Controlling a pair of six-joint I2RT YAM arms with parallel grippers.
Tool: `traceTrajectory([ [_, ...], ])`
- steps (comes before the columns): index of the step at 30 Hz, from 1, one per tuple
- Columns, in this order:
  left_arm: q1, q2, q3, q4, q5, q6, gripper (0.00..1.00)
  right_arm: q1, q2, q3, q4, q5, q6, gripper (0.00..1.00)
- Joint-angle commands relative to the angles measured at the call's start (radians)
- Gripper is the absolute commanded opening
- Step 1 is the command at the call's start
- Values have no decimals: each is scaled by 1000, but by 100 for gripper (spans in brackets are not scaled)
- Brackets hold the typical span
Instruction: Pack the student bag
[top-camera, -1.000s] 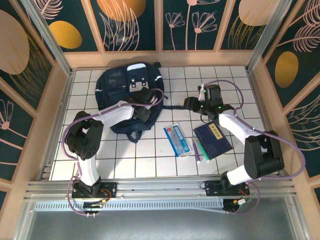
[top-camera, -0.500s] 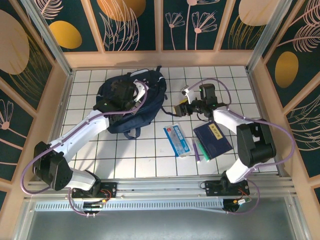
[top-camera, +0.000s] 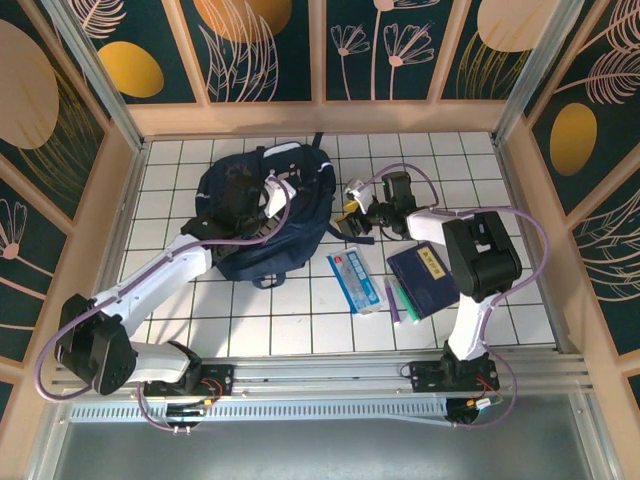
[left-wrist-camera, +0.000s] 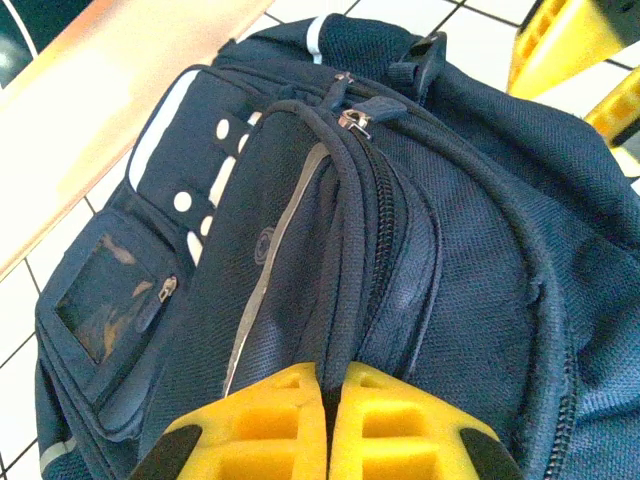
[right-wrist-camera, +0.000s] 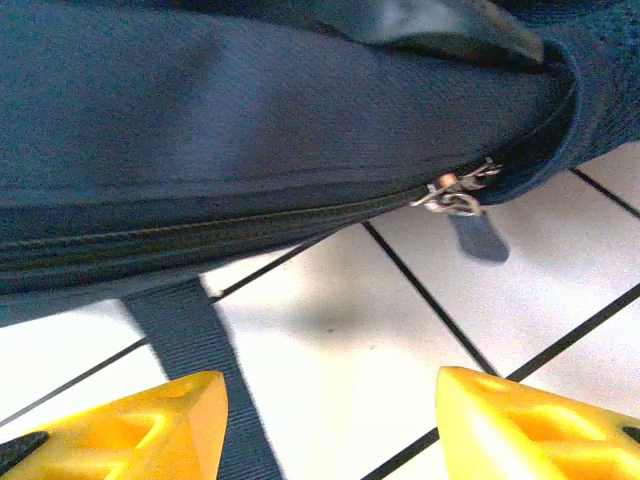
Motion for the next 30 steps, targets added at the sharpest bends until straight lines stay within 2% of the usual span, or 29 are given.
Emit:
traceTrajectory([
  [1,3,-58,4,131,92,6,0,6,28,40,104,7,-87,57],
  [4,3,-89,-32,169,151,18,0,18,59,52,155,-3,-143,57],
  [8,3,-107,-46,184,148,10,0,33,100,56,235,-1,-166,52],
  [9,3,-109,-45,184,150,9,0,32,112,61,235,-5,-177,47],
  [12,4,-107,-45,182,111,16,0,32,113,55,224,-16,-192,21],
  [15,6,-100,-40,188,-3,-13,0,27,80,41,175,-49,-232,6],
  [17,5,-102,-55,233,-74,-28,0,20,63,53,98,-61,-272,0],
  [21,8,-72,-68,252,-170,-61,0,6,33,95,-92,-128,-360,0],
  [24,10,-47,-68,263,-217,-67,0,10,24,147,-258,-92,-462,0],
  [26,12,-35,-68,269,-252,-66,0,11,8,149,-300,-64,-500,0],
  [30,13,-14,-36,248,-190,-88,0,17,-19,163,-372,-37,-542,0],
])
